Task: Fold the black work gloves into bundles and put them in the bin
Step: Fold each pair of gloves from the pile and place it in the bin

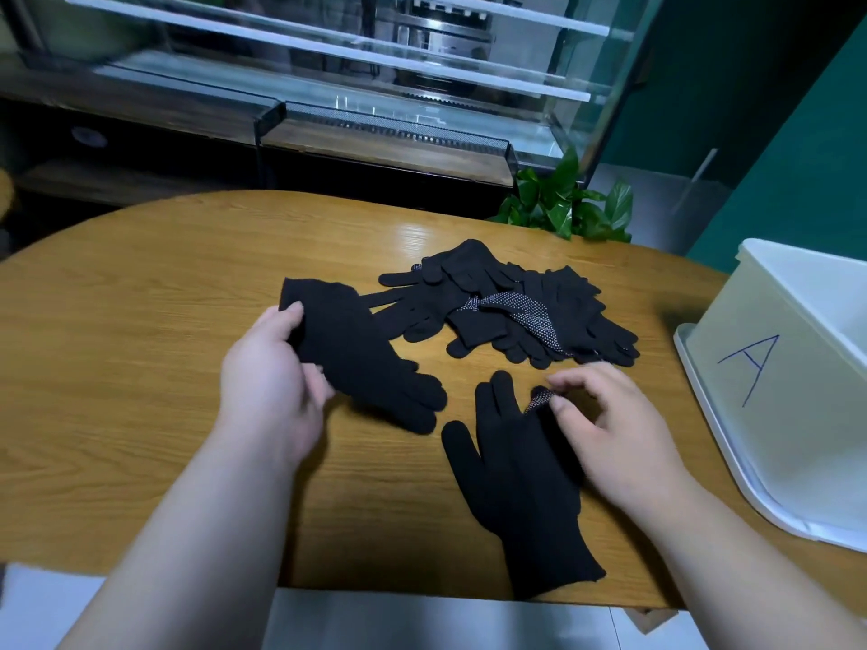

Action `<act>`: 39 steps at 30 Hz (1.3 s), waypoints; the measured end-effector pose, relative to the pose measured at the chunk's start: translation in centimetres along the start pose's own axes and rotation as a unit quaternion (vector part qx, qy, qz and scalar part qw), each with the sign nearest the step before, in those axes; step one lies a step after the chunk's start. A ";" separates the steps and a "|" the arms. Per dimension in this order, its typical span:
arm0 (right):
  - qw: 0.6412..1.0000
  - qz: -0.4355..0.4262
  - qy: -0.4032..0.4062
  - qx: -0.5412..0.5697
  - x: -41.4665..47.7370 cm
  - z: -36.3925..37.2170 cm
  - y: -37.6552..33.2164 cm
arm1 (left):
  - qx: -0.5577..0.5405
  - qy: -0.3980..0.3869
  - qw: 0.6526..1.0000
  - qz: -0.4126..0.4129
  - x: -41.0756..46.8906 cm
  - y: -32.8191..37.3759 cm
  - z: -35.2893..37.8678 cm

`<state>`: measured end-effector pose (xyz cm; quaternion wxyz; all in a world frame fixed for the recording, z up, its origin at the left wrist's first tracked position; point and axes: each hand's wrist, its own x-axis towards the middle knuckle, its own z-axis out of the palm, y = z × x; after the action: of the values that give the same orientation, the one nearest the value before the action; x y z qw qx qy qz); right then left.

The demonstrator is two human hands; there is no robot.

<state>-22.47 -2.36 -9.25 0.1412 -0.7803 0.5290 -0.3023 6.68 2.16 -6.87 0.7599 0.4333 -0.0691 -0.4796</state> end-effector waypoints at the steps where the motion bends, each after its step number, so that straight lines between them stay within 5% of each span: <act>1: 1.000 0.006 0.010 0.012 -0.8 -0.1 0.3 | -0.015 0.005 1.000 -0.007 -0.1 0.1 -0.1; 11: 1.000 -0.006 -0.016 0.017 -5.2 -0.7 0.5 | -0.025 -0.024 0.999 0.028 -4.5 -1.5 -0.4; 17: 0.968 -0.067 -0.218 -0.102 -5.2 -0.9 -0.9 | -0.056 -0.013 0.998 0.029 -6.9 -2.7 -1.2; 22: 0.951 -0.079 -0.268 -0.129 -4.8 -1.1 -1.2 | -0.025 0.040 0.998 0.047 -8.1 -2.6 -2.6; 32: 0.951 -0.089 -0.268 -0.124 -4.9 -1.2 -1.1 | 0.272 0.110 0.956 0.027 -9.5 -0.4 -6.8; 34: 0.950 -0.092 -0.268 -0.134 -5.0 -1.1 -1.0 | 0.370 0.123 0.920 0.045 -9.4 0.1 -7.2; 35: 0.948 -0.092 -0.269 -0.142 -5.0 -1.0 -1.0 | 0.470 0.138 0.869 0.064 -9.5 0.2 -7.3; 37: 0.945 -0.095 -0.269 -0.160 -5.0 -0.8 -1.0 | 0.674 0.149 0.712 0.131 -9.7 0.5 -7.7; 39: 0.943 -0.096 -0.270 -0.168 -4.9 -0.7 -1.0 | 0.750 0.136 0.614 0.204 -10.0 -0.1 -7.4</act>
<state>-23.43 2.59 -9.78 0.1157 -0.8918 0.4373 0.0006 5.20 14.45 -8.38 0.2487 0.8872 -0.3874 -0.0293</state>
